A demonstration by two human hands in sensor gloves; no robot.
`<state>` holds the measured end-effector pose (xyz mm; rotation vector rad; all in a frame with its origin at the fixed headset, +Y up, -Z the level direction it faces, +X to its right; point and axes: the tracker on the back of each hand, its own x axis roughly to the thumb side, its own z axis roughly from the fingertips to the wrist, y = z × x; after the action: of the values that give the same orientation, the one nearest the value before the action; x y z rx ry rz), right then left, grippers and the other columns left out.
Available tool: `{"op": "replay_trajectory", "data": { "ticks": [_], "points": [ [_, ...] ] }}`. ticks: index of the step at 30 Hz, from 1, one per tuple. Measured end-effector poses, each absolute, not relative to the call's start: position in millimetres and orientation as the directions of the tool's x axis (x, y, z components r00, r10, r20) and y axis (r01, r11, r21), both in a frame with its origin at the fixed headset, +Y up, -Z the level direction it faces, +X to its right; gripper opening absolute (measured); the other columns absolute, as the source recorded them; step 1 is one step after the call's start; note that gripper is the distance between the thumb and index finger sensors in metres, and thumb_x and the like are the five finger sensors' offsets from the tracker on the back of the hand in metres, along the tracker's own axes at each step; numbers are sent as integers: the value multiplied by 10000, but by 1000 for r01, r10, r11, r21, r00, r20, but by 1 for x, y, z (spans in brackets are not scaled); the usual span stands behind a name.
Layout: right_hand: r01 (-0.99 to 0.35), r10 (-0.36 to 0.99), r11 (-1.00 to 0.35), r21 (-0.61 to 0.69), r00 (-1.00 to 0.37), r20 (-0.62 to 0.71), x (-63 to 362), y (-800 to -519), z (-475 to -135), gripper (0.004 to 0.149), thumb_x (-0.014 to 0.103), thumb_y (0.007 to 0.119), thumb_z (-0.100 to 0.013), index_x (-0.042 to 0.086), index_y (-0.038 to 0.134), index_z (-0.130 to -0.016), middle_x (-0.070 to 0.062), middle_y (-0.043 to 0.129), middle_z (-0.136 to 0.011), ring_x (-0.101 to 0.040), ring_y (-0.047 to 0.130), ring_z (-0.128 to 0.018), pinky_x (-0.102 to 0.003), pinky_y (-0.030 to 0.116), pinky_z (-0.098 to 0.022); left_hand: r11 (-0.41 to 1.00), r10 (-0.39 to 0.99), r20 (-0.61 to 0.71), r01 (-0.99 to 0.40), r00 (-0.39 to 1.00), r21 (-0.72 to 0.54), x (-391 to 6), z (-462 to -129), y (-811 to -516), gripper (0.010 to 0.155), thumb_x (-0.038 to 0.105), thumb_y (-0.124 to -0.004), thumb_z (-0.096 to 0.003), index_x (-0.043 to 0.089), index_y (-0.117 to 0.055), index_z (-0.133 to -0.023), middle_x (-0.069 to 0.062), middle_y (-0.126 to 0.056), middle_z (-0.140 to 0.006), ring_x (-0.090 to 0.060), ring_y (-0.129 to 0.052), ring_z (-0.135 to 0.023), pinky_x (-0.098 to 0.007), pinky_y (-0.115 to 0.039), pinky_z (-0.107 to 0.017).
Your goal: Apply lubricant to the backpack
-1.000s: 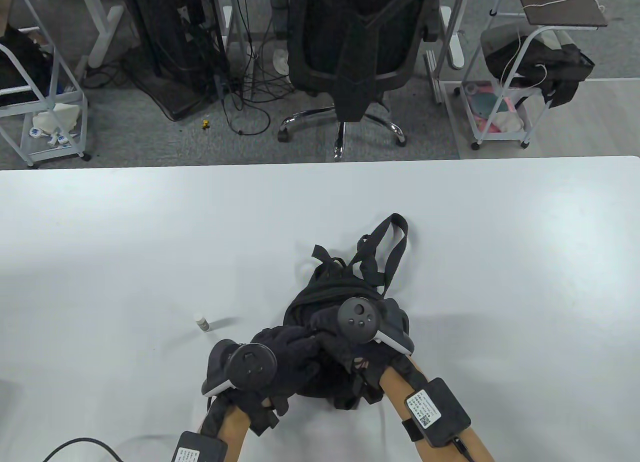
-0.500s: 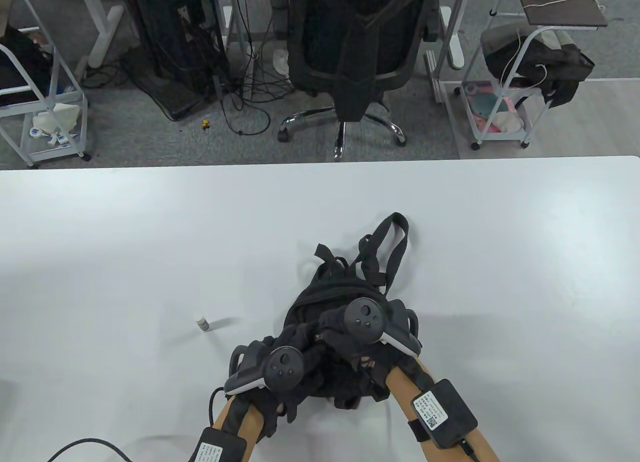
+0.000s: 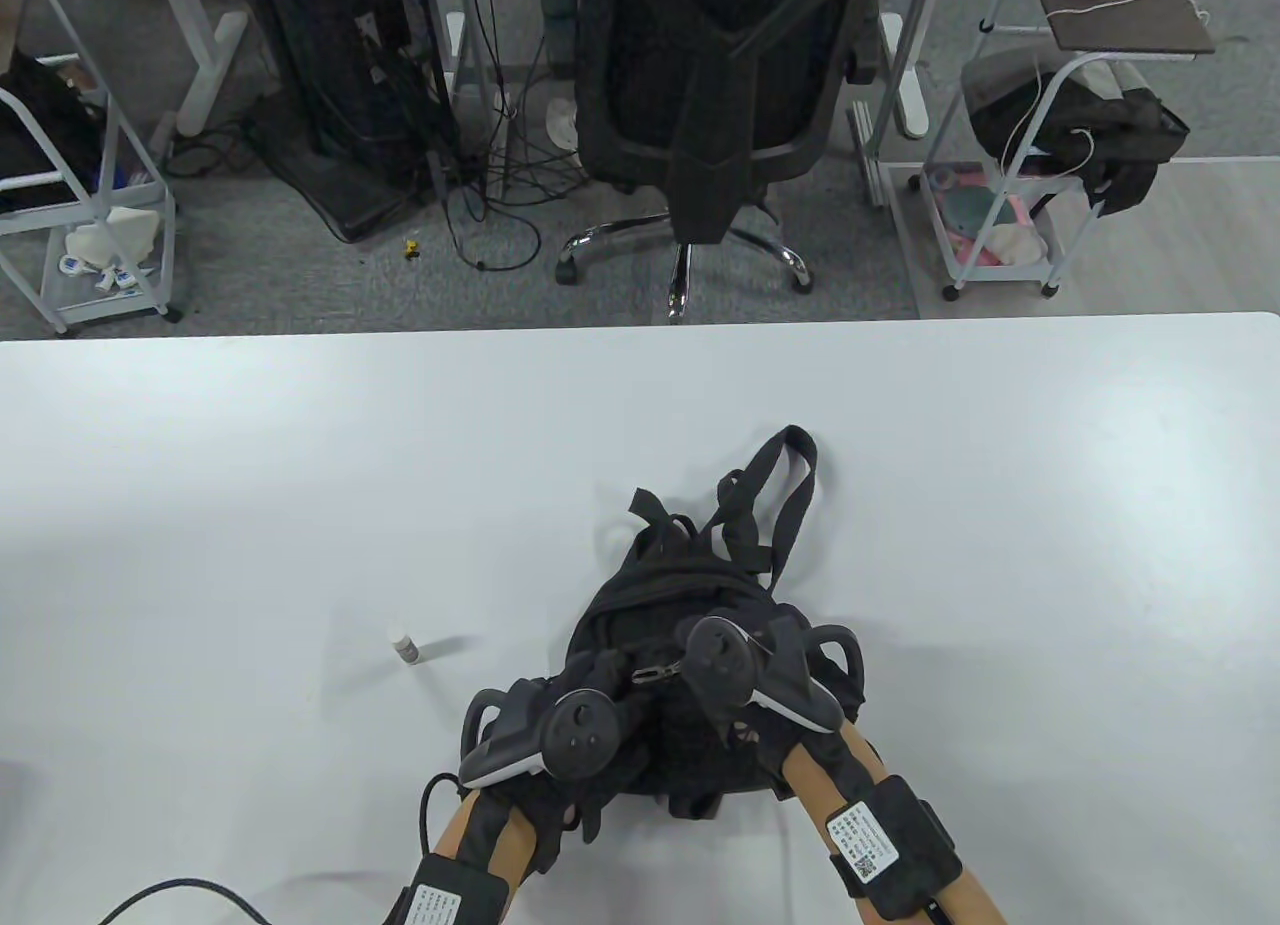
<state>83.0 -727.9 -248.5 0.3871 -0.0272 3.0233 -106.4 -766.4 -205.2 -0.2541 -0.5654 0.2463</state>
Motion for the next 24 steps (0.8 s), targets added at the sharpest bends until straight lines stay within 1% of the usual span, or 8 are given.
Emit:
{"op": "replay_trajectory", "data": {
  "ticks": [6, 12, 20, 24],
  "points": [
    [-47, 38, -998, -40, -980, 197, 109, -720, -245, 389, 479, 890, -442, 414, 857, -823, 88, 939, -792, -176, 1000, -715, -501, 731, -664, 939, 302, 491, -166, 817, -302, -106, -206, -766, 622, 563, -747, -476, 248, -786, -1011, -207, -562, -1144, -470, -623, -1043, -732, -642, -643],
    [-90, 85, -995, -34, -986, 146, 139, -714, -241, 395, 479, 892, -441, 408, 856, -828, 83, 939, -792, -184, 998, -715, -504, 730, -661, 939, 301, 490, -165, 818, -301, -106, -206, -766, 619, 561, -749, -476, 246, -790, -1007, -211, -564, -1142, -473, -624, -1040, -732, -641, -643],
    [-123, 115, -991, -53, -984, 133, 154, -722, -235, 396, 480, 888, -436, 410, 855, -824, 84, 942, -787, -180, 1005, -705, -503, 742, -648, 938, 305, 485, -170, 820, -301, -106, -206, -767, 616, 561, -747, -475, 252, -791, -1006, -212, -561, -1143, -473, -623, -1041, -733, -644, -641],
    [-151, 147, -988, -19, -982, 117, 159, -728, -236, 400, 480, 885, -437, 404, 850, -828, 83, 941, -792, -183, 1006, -709, -506, 744, -645, 936, 311, 481, -176, 820, -305, -105, -206, -767, 612, 558, -750, -475, 255, -793, -1005, -216, -560, -1142, -477, -620, -1040, -733, -644, -641]
  ]
}}
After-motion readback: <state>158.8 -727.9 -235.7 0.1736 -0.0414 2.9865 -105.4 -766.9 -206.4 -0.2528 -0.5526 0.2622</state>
